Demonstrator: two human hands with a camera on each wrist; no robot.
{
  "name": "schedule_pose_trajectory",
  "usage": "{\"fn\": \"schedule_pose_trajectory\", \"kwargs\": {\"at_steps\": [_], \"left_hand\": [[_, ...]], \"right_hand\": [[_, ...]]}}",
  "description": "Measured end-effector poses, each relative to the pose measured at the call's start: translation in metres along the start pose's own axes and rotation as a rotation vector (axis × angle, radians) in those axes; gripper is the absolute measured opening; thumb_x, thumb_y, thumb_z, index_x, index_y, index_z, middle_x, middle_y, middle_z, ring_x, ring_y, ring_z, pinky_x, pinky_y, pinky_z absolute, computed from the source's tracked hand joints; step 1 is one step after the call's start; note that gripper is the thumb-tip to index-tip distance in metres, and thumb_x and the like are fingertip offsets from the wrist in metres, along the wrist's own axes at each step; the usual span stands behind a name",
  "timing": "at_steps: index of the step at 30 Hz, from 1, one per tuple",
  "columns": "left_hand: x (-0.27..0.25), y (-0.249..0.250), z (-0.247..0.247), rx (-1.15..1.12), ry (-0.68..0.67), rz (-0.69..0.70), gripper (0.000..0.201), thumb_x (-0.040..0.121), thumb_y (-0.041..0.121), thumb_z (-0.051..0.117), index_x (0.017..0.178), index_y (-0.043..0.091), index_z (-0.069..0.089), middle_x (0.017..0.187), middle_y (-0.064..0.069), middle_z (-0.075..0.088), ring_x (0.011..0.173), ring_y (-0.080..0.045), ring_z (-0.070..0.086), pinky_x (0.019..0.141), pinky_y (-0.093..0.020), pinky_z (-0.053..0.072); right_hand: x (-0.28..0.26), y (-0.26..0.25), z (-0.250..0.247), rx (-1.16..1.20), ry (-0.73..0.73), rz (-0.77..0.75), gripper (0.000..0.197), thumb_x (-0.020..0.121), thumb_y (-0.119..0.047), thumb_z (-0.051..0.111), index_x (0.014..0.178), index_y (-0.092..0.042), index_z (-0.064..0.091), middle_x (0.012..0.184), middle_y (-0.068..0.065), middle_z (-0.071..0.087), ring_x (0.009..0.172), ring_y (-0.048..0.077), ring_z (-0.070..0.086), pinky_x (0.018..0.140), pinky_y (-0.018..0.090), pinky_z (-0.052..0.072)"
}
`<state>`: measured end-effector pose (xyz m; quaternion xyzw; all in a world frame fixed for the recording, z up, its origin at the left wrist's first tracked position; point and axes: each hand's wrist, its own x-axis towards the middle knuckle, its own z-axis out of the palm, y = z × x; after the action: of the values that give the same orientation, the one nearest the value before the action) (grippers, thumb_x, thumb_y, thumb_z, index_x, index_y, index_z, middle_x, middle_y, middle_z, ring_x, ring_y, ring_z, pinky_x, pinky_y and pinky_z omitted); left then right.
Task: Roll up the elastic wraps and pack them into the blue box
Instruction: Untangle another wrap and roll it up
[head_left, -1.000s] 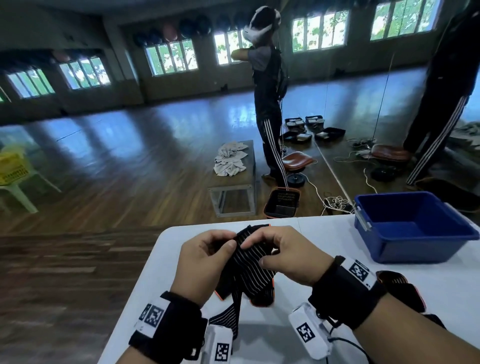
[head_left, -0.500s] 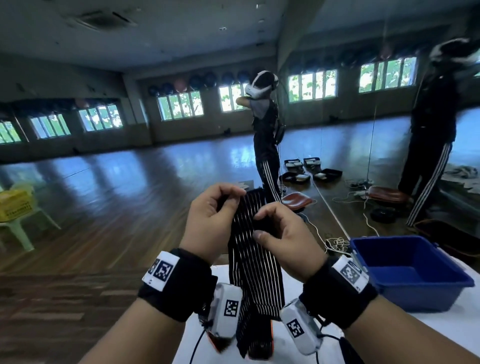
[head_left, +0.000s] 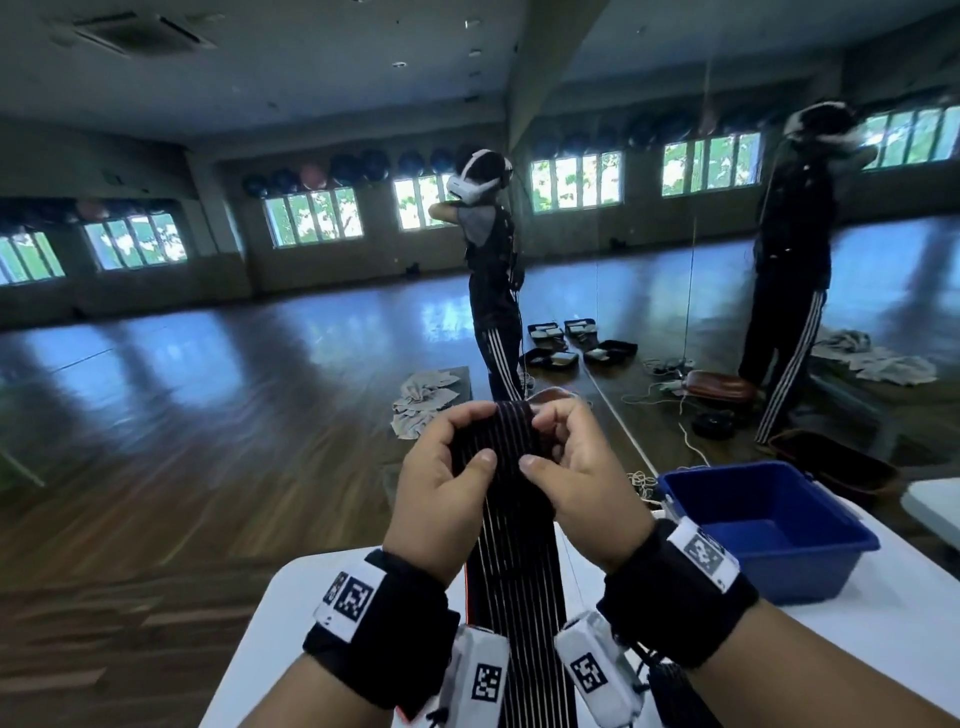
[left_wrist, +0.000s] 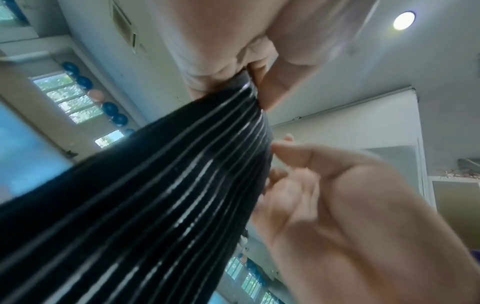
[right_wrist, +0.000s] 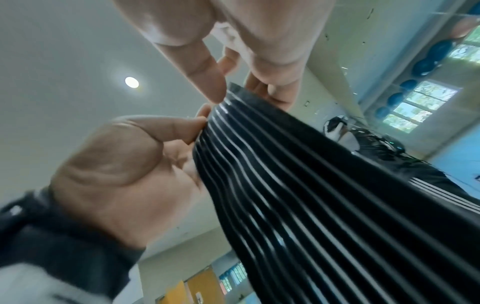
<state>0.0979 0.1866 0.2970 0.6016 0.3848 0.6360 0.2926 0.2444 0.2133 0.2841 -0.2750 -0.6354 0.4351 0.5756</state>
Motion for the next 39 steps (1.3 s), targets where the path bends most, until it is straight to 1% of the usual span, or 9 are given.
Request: {"fn": "schedule_pose_trajectory", "kwargs": {"at_steps": [4,7,10,15,21,24,26,31,39], "left_hand": [[0.004,-0.014,-0.002,0.017,0.016,-0.034,0.047,0.079,0.002,0.056,0.121,0.023,0.063,0.12,-0.003,0.068,0.116,-0.025,0.063,0.101,-0.056,0.049],[0.006,-0.026,-0.001,0.073,0.017,-0.03,0.052,0.08,0.006,0.058,0.127,0.026,0.062,0.125,-0.002,0.066,0.119,-0.022,0.062,0.101,-0.054,0.05],[0.012,-0.04,0.003,0.089,0.016,-0.033,0.052,0.08,0.002,0.059,0.128,0.023,0.062,0.124,0.001,0.067,0.116,-0.016,0.064,0.099,-0.048,0.053],[0.026,-0.089,0.004,0.132,-0.011,-0.162,0.052,0.08,-0.001,0.06,0.12,0.032,0.066,0.116,0.003,0.072,0.105,-0.014,0.07,0.092,-0.045,0.058],[0.045,-0.161,0.005,0.215,-0.05,-0.398,0.044,0.081,-0.006,0.066,0.101,0.033,0.071,0.105,-0.002,0.075,0.091,-0.016,0.073,0.085,-0.04,0.061],[0.045,-0.193,0.015,0.292,-0.147,-0.466,0.037,0.082,-0.007,0.069,0.101,0.024,0.073,0.1,-0.003,0.074,0.079,-0.012,0.07,0.066,-0.018,0.058],[0.042,-0.218,0.022,0.356,-0.201,-0.512,0.036,0.079,-0.008,0.071,0.098,0.022,0.072,0.094,-0.003,0.073,0.074,-0.013,0.069,0.058,-0.018,0.056],[0.029,-0.289,0.038,0.502,-0.33,-0.595,0.035,0.07,-0.004,0.076,0.077,0.029,0.068,0.086,-0.007,0.073,0.077,-0.028,0.072,0.072,-0.045,0.063],[0.016,-0.348,0.053,0.638,-0.532,-0.614,0.03,0.071,0.003,0.078,0.085,0.028,0.067,0.098,-0.004,0.071,0.091,-0.025,0.068,0.089,-0.039,0.058]], "right_hand": [[-0.021,0.017,-0.007,-0.116,-0.06,0.021,0.026,0.075,-0.005,0.063,0.091,-0.023,0.056,0.092,0.007,0.058,0.086,0.019,0.056,0.081,0.05,0.049],[-0.043,0.04,-0.008,-0.207,-0.117,0.082,0.025,0.074,0.002,0.07,0.084,-0.02,0.068,0.087,-0.002,0.069,0.085,0.015,0.064,0.082,0.034,0.051],[-0.073,0.069,-0.009,-0.209,-0.125,0.283,0.035,0.074,0.011,0.072,0.091,-0.02,0.076,0.094,0.0,0.075,0.086,0.011,0.07,0.076,0.022,0.054],[-0.132,0.11,-0.022,-0.146,-0.194,0.663,0.046,0.074,0.015,0.071,0.11,-0.013,0.071,0.097,0.008,0.076,0.084,0.016,0.073,0.071,0.033,0.06],[-0.195,0.12,-0.035,-0.142,-0.254,0.898,0.039,0.089,0.013,0.059,0.123,-0.004,0.056,0.046,-0.016,0.056,0.047,-0.006,0.051,0.055,0.01,0.044],[-0.226,0.132,-0.036,-0.142,-0.138,0.952,0.03,0.091,-0.002,0.065,0.118,-0.016,0.063,0.071,-0.014,0.064,0.068,-0.001,0.062,0.068,0.007,0.045],[-0.246,0.138,-0.033,-0.166,-0.087,0.977,0.029,0.089,-0.007,0.069,0.116,-0.019,0.065,0.084,-0.015,0.067,0.089,0.001,0.065,0.083,0.01,0.046],[-0.281,0.147,-0.027,-0.322,-0.023,1.068,0.038,0.084,-0.01,0.074,0.113,-0.031,0.061,0.089,-0.013,0.055,0.08,-0.003,0.056,0.074,0.012,0.043],[-0.313,0.16,-0.009,-0.63,0.242,1.109,0.036,0.079,-0.032,0.078,0.102,-0.033,0.051,0.106,-0.01,0.052,0.079,0.005,0.052,0.073,0.015,0.044]]}}
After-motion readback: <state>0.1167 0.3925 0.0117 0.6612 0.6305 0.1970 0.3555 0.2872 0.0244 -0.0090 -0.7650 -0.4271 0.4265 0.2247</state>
